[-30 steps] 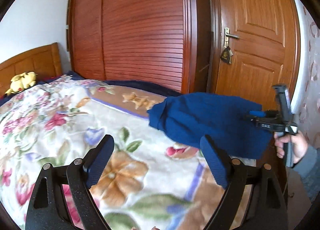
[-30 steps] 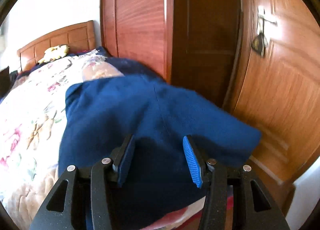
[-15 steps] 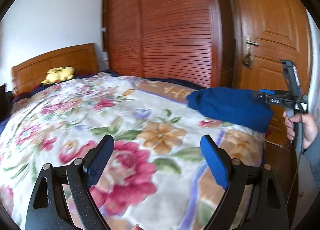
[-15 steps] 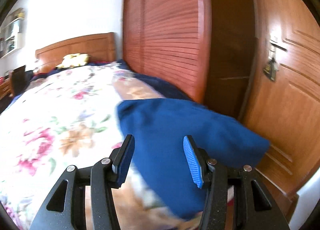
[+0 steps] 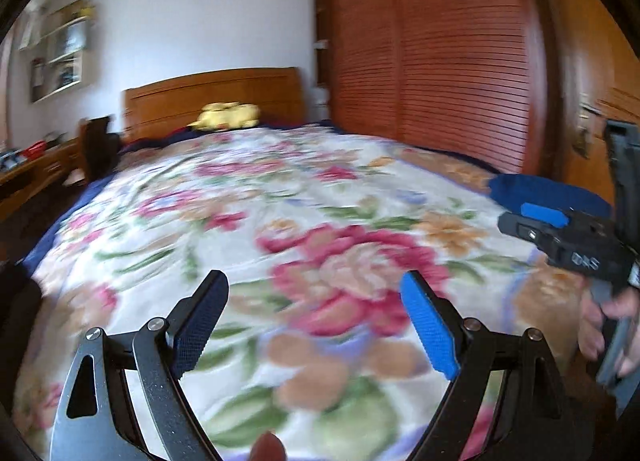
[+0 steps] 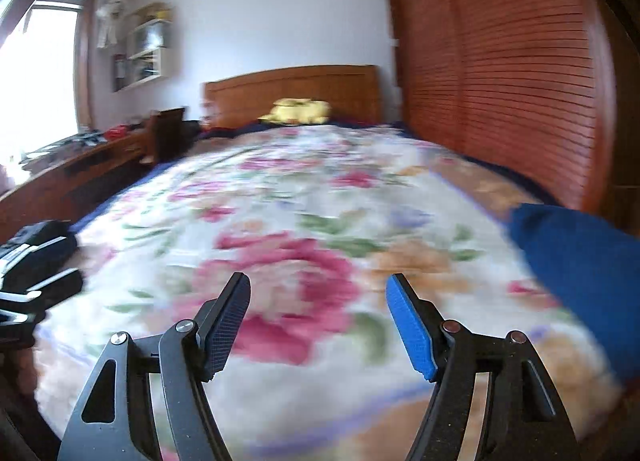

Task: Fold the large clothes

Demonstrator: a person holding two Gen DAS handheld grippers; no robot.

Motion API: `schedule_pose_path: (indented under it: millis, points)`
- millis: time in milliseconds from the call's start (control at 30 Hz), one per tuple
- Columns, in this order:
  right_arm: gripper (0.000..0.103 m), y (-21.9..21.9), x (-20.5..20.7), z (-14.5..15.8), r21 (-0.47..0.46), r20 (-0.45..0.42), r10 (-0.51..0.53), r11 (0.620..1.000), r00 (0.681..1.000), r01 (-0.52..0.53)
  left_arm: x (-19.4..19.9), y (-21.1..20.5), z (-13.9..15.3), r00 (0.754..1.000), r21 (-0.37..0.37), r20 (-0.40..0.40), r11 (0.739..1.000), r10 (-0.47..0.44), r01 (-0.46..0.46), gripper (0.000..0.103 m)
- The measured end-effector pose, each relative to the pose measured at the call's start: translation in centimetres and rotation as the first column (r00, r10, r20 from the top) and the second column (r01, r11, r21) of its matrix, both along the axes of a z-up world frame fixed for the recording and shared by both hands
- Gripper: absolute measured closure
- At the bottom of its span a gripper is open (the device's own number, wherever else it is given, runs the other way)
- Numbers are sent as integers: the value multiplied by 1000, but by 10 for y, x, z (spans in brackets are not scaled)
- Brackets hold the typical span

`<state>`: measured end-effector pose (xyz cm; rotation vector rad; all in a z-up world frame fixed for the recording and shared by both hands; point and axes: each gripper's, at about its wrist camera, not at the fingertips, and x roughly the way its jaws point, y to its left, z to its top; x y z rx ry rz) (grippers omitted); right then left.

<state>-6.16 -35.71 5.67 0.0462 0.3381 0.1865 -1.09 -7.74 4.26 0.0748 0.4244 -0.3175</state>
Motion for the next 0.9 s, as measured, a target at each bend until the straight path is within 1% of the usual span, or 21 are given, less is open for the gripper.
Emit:
schedule_pose_path:
  millis: [67, 167, 233, 300, 333, 400, 467, 533, 700, 900]
  points:
    - [31, 26, -1, -4, -8, 15, 38, 999, 999, -38, 6, 18, -7, 999, -1, -6, 999, 49, -49, 14]
    - [31, 54, 4, -11, -16, 36, 77, 997, 996, -77, 15, 50, -19, 992, -19, -13, 991, 129, -129, 14]
    - [31, 62, 13, -18, -9, 43, 94, 996, 995, -93, 18, 66, -26, 986, -17, -6, 986, 167, -167, 14]
    - [31, 72, 17, -22, -34, 41, 106, 994, 994, -104, 22, 81, -33, 977, 3, -1, 977, 214, -214, 14]
    - [31, 77, 15, -23, -53, 55, 104, 993, 993, -101, 23, 86, -35, 973, -3, 1, 973, 230, -230, 14]
    - [31, 77, 34, -30, -62, 69, 101, 993, 992, -97, 24, 101, -39, 965, -41, -8, 964, 261, -261, 14]
    - [31, 77, 45, -35, -44, 60, 112, 993, 992, -110, 26, 112, -43, 961, -54, -22, 959, 277, -277, 14]
    - [31, 80, 62, -45, -54, 55, 117, 992, 992, -114, 27, 117, -46, 958, -49, -28, 956, 287, -288, 14]
    - [31, 71, 68, -46, -41, 59, 109, 993, 992, -107, 23, 123, -47, 958, -55, -23, 957, 285, -286, 14]
    - [31, 69, 86, -59, -37, 56, 104, 994, 993, -102, 22, 121, -47, 960, -48, -14, 959, 279, -279, 14]
